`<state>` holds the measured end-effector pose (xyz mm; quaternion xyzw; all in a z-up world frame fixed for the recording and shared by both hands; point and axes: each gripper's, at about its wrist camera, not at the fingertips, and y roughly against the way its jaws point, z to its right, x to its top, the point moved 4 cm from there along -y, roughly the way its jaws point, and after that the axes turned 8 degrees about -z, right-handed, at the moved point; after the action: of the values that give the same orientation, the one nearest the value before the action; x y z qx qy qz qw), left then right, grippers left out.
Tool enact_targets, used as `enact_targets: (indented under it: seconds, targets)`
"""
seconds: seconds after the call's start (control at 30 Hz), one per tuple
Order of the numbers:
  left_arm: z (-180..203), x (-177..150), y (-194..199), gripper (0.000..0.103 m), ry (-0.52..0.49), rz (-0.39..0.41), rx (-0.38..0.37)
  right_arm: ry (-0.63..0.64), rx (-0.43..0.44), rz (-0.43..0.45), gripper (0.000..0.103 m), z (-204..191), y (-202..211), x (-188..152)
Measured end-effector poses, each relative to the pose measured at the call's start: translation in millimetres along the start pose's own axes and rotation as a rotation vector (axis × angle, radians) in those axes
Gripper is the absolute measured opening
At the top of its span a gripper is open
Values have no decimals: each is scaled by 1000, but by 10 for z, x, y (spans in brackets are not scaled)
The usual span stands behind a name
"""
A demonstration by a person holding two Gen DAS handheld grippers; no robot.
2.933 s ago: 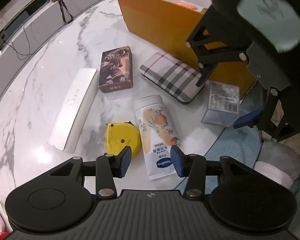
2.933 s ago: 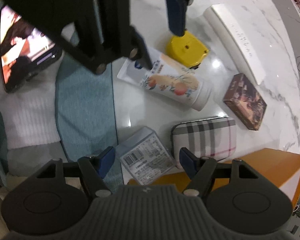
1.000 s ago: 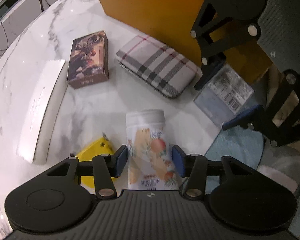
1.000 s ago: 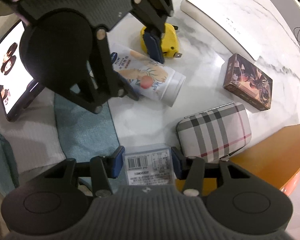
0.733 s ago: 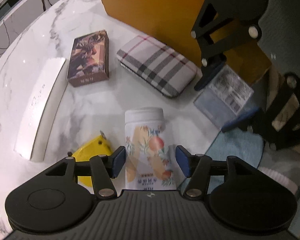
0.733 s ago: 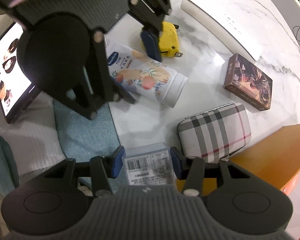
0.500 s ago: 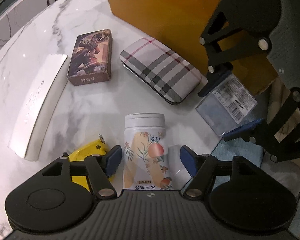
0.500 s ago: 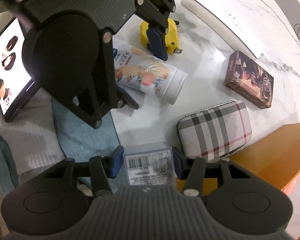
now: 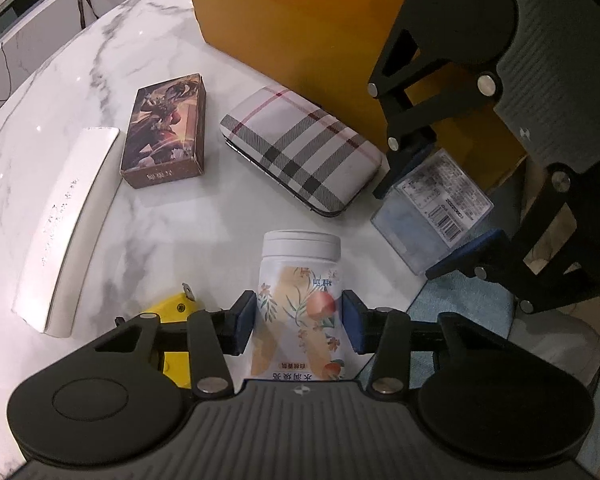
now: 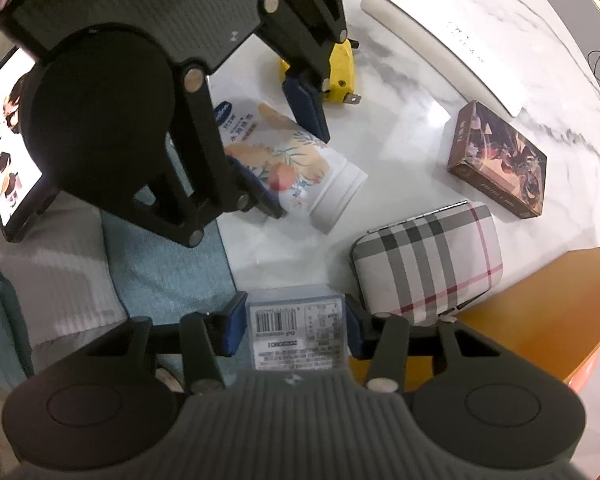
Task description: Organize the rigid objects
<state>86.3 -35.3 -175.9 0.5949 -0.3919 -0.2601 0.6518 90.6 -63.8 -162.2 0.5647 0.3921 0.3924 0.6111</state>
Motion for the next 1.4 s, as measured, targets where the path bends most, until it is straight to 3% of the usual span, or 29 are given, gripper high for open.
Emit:
enact_targets:
  seconds: [0.57,0.63,0.67,0.87,0.93,1.0,1.13,1.27,1.4]
  targets:
    - [-16,-11,462,48,76,122,14,-9,-69,117,47,-107,500,-112]
    - [-6,12,516,5,70,129,2,-11,-84,129,47,-131,602,-107]
    - [0,12,550,0,79,126,18,-11,-89,132,47,-140,638,-112]
    - [-79,19,647,0,110,104,29,-9,-125,119,47,-201,712,-94]
    - [-87,-21,635,8,93,86,38,-19,-125,127,47,-215,707,-88]
    - [-45,-91,618,11,8,73,35,-33,-116,141,47,-240,698,-69]
    - [-7,-212,501,33,-85,52,80,-34,-108,131,47,-278,576,-8]
    - [-11,-273,367,41,-149,17,100,-30,-96,128,48,-275,506,19]
    - [-107,-311,257,49,-144,-12,106,-39,-88,131,48,-219,465,9]
